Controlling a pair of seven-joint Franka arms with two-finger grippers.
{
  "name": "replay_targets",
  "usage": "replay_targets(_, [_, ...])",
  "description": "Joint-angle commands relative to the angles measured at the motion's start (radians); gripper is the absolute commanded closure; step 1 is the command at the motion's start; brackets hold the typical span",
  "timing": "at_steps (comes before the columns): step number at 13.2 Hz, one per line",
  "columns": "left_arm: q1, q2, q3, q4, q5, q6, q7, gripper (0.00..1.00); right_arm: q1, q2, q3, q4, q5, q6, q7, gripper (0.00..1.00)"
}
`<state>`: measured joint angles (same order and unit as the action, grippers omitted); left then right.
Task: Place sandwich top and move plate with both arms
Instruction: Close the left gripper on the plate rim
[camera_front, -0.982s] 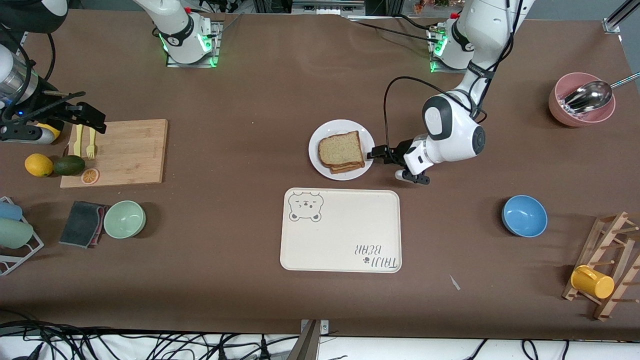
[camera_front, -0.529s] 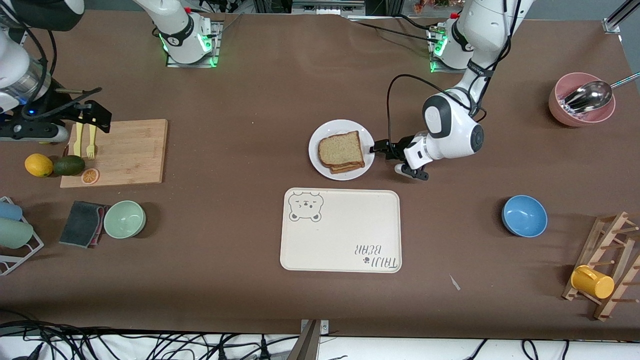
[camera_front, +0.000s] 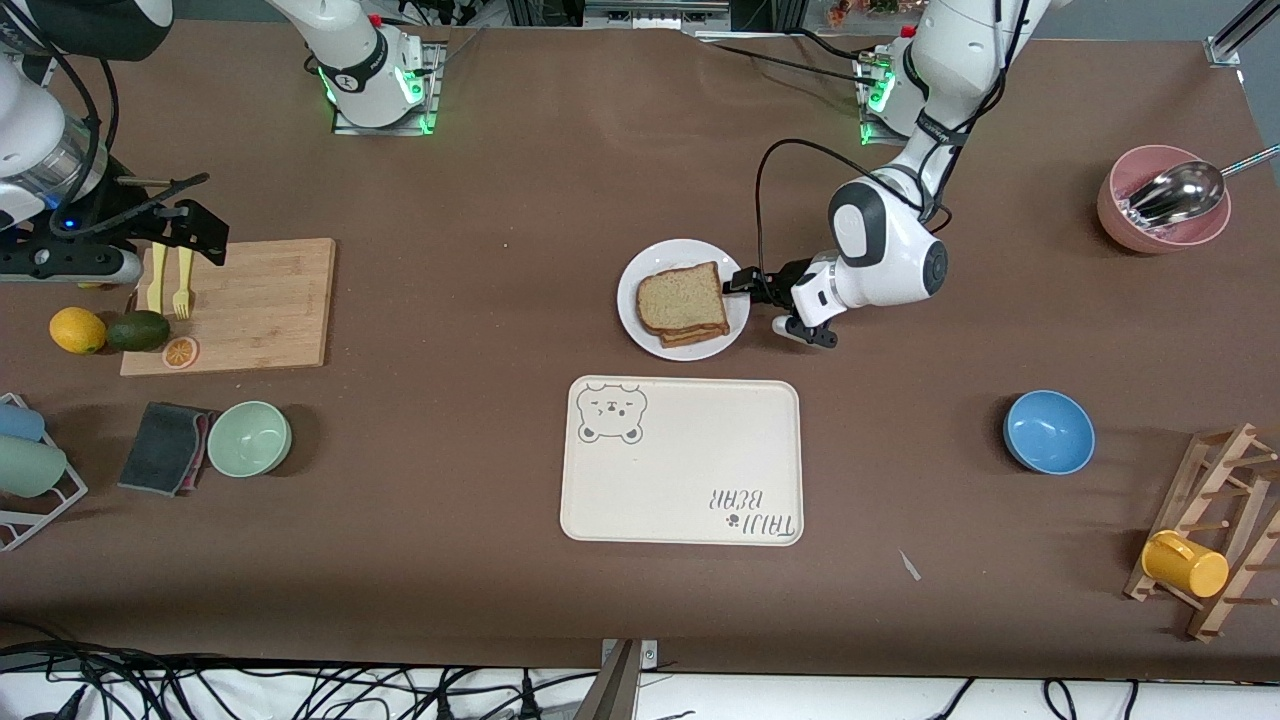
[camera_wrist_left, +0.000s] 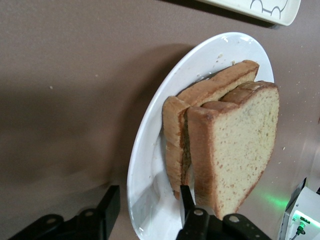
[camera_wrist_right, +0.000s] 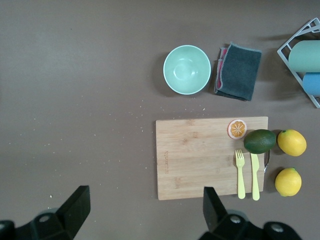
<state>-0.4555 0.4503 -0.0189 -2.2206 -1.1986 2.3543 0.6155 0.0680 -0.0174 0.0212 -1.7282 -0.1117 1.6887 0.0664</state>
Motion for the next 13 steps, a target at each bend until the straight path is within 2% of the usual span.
replay_targets(1, [-0.003, -0.024, 0.002, -0.031, -0.038, 0.003, 0.046, 0.47, -0.008, -0.007, -0.004, 0.007, 0.020, -0.015, -0.010, 0.00])
replay_targets(3, [-0.003, -0.022, 0.002, -0.045, -0.038, 0.003, 0.078, 0.54, -0.010, -0.009, -0.007, 0.030, 0.018, -0.044, -0.011, 0.00])
replay_targets(6, [-0.009, -0.016, 0.002, -0.042, -0.050, 0.005, 0.075, 0.54, -0.010, -0.009, -0.010, 0.033, 0.015, -0.049, -0.013, 0.00])
replay_targets(10, [-0.051, 0.001, 0.002, -0.031, -0.153, 0.011, 0.075, 0.54, -0.022, -0.012, -0.033, 0.033, 0.012, -0.050, -0.016, 0.00])
replay_targets(13, [-0.054, 0.002, 0.002, -0.033, -0.153, 0.020, 0.076, 0.55, -0.022, -0.021, -0.033, 0.033, 0.013, -0.064, -0.022, 0.00])
